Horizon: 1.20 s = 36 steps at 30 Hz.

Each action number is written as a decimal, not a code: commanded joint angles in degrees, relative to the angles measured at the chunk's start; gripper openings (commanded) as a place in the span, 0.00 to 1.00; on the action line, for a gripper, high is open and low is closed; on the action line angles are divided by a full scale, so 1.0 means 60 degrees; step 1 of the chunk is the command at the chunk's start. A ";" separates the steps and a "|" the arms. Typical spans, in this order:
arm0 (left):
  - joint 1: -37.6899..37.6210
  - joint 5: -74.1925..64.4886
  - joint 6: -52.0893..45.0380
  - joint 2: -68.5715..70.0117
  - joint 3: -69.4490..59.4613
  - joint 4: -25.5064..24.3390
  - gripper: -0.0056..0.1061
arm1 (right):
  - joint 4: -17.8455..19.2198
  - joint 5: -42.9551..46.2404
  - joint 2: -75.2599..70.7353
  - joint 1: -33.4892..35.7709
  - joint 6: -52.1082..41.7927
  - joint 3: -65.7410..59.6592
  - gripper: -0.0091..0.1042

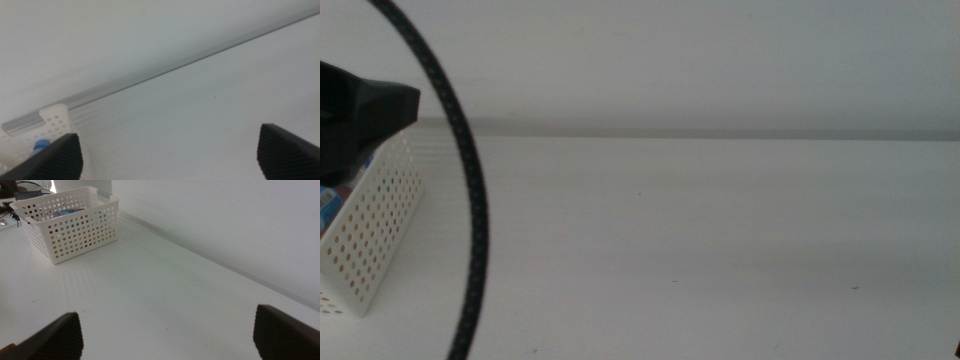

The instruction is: Use arms to grab the bottles and put them into the dustbin to the left of the table.

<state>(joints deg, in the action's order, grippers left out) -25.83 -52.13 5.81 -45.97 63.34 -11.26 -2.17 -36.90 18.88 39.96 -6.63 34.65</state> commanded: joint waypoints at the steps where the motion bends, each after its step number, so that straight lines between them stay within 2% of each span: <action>1: -0.0072 0.0336 0.0146 0.0158 -0.0055 0.0131 0.89 | 0.0034 0.0133 -0.0038 0.0017 -0.0043 -0.0027 0.88; 10: -0.0072 0.0744 -0.0522 0.0210 -0.0055 0.1449 0.89 | 0.0034 0.0133 -0.0038 0.0017 -0.0043 -0.0027 0.88; 19: -0.0072 0.1466 -0.0522 0.0210 -0.0055 0.1451 0.89 | 0.0034 0.0133 -0.0038 0.0017 -0.0043 -0.0027 0.88; 36: -0.0054 0.1841 -0.0522 0.0209 -0.0302 0.0965 0.89 | 0.0034 0.0133 -0.0038 0.0017 -0.0043 -0.0027 0.88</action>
<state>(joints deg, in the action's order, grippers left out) -25.83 -42.10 2.58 -45.00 62.27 -5.50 -2.17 -36.90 18.88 39.96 -6.63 34.65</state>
